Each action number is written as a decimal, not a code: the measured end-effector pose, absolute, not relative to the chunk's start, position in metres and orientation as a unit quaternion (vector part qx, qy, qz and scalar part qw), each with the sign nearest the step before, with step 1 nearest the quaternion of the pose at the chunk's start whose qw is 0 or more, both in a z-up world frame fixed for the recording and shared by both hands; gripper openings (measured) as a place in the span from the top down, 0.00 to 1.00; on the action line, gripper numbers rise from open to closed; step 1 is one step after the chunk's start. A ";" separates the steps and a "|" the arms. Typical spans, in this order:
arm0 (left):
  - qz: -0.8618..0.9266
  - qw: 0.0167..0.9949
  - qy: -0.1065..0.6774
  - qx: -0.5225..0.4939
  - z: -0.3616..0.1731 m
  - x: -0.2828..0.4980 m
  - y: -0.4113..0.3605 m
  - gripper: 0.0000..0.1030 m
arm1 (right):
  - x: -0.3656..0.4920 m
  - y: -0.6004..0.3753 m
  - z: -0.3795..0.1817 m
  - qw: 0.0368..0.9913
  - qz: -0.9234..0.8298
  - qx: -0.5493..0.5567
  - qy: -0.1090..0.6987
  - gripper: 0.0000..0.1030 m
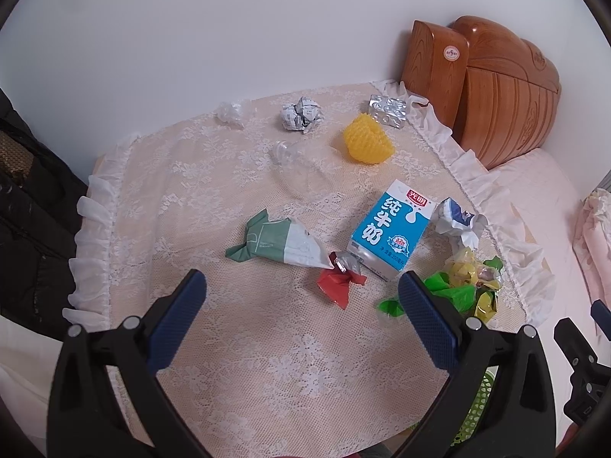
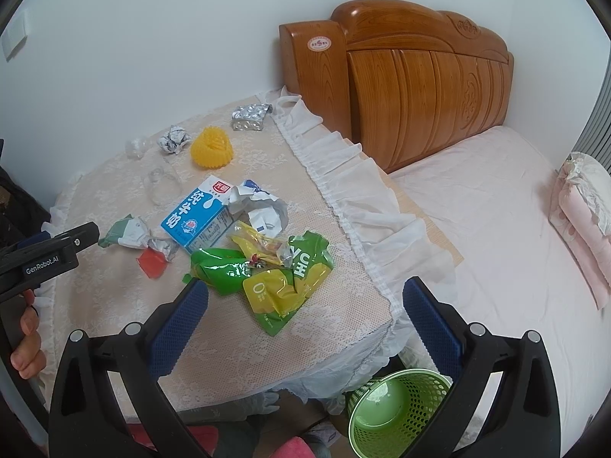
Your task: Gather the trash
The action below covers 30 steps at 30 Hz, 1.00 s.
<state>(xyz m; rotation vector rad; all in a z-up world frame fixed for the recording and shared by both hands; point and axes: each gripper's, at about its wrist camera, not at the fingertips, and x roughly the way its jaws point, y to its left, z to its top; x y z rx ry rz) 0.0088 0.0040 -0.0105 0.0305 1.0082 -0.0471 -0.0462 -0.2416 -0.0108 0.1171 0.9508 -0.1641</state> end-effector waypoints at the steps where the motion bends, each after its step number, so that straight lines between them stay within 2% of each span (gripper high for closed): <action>1: -0.022 0.875 0.483 0.015 -0.010 0.009 0.004 0.06 | -0.046 -0.242 -0.011 0.884 -0.079 0.056 0.457 0.02; 21: -0.037 0.874 0.483 0.022 -0.016 0.015 0.009 0.06 | -0.042 -0.240 -0.016 0.880 -0.081 0.059 0.464 0.02; 25: -0.098 0.868 0.482 0.063 -0.025 0.023 0.012 0.06 | -0.041 -0.240 -0.021 0.875 -0.084 0.061 0.473 0.02; 30: -0.175 0.851 0.465 0.172 -0.051 0.038 0.014 0.06 | -0.039 -0.241 -0.031 0.867 -0.092 0.072 0.484 0.02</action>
